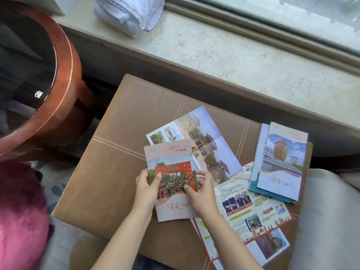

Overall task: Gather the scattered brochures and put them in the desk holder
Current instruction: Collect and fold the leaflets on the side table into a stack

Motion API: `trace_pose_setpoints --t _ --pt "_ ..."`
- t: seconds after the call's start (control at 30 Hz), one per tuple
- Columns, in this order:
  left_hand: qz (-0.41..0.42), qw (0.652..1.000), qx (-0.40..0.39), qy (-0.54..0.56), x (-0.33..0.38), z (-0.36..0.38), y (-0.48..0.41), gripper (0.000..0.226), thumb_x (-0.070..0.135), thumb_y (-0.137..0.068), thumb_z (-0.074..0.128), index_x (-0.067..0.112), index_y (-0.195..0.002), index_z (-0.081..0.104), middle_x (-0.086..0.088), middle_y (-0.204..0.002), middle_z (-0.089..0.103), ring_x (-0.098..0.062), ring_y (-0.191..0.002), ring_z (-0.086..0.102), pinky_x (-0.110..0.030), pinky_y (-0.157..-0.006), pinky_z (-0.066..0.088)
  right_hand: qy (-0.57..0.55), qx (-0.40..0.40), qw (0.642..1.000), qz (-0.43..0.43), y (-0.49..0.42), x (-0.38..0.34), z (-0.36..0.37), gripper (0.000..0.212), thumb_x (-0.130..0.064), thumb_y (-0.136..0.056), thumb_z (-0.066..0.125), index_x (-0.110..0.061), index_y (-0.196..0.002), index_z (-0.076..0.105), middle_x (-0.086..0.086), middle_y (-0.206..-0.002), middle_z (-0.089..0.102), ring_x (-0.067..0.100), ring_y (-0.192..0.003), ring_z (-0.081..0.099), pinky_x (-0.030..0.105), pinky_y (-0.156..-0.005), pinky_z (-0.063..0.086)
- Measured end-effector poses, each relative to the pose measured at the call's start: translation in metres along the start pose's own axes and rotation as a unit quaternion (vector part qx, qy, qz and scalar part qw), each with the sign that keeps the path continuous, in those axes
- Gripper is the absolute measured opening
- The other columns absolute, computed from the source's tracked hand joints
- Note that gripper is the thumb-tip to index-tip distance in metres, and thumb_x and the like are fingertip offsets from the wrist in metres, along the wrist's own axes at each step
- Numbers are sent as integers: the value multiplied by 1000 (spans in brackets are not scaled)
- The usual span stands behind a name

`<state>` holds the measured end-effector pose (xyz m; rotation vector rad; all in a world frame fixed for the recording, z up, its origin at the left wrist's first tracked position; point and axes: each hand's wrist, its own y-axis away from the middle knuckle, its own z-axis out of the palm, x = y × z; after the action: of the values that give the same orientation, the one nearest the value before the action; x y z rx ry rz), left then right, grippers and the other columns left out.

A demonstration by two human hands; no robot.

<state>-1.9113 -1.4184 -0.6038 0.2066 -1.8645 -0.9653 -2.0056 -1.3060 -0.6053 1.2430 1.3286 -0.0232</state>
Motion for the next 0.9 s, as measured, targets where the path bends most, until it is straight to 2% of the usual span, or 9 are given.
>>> trace_pose_setpoints --t 0.1,0.23,0.37,0.5,0.57,0.63,0.7,0.8,0.9 --pt "110 986 -94 82 14 7 29 17 20 -98 51 25 -114 53 1 -116 66 -10 -105 65 -23 -77 57 -45 33 992 -115 19 -5 -14 36 -2 -90 55 -32 -108 47 -17 -104 61 -9 -98 56 6 -77 44" --pt "233 953 -190 34 17 25 53 25 9 -87 56 28 -102 52 8 -113 61 -8 -115 56 -16 -90 47 -110 102 972 -179 27 -4 -45 32 13 -89 49 -18 -91 53 -11 -88 63 1 -89 60 8 -75 45" --pt "237 948 -208 -47 5 53 50 18 7 -90 52 22 -99 48 -2 -109 55 -13 -108 54 -28 -89 44 -86 104 976 -170 21 7 -66 32 19 -84 50 -13 -87 53 1 -88 62 11 -85 60 15 -73 46" --pt "189 951 -204 -136 -2 74 38 36 29 -98 43 57 -119 39 24 -124 49 15 -118 42 -19 -97 36 -41 98 985 -139 9 14 -82 34 -4 -94 52 -37 -102 53 -30 -99 60 -12 -97 55 4 -77 42" --pt "200 943 -195 -179 1 90 34 50 51 -94 40 46 -140 24 34 -142 34 15 -133 27 -11 -104 27 -36 118 982 -144 2 12 -97 35 -16 -96 53 -45 -112 47 -44 -105 53 -23 -104 48 -1 -80 39" --pt "195 935 -195 -222 10 116 37 66 62 -90 36 43 -147 6 48 -140 6 23 -131 7 -7 -105 16 -69 147 977 -135 -4 12 -119 32 -20 -95 55 -45 -112 47 -32 -111 58 -13 -108 53 11 -87 45" --pt "206 929 -213 -222 21 150 38 57 55 -93 41 43 -142 14 41 -140 19 20 -132 18 -7 -103 25 -101 202 967 -115 -11 14 -148 30 -16 -93 58 -42 -105 51 -17 -105 63 1 -103 60 17 -81 49" --pt "197 925 -251 -206 36 204 37 51 37 -95 50 35 -139 25 12 -137 39 -8 -126 42 -28 -99 40 -94 293 948 -80 -29 22 -199 30 -9 -90 61 -34 -104 52 -12 -102 62 11 -100 62 9 -72 46" --pt "200 905 -302 -222 38 248 37 52 28 -97 47 27 -145 26 8 -141 33 -11 -130 39 -29 -103 39 -33 355 934 -27 -54 31 -242 30 -8 -88 61 -18 -116 57 4 -117 58 18 -107 57 31 -89 48"
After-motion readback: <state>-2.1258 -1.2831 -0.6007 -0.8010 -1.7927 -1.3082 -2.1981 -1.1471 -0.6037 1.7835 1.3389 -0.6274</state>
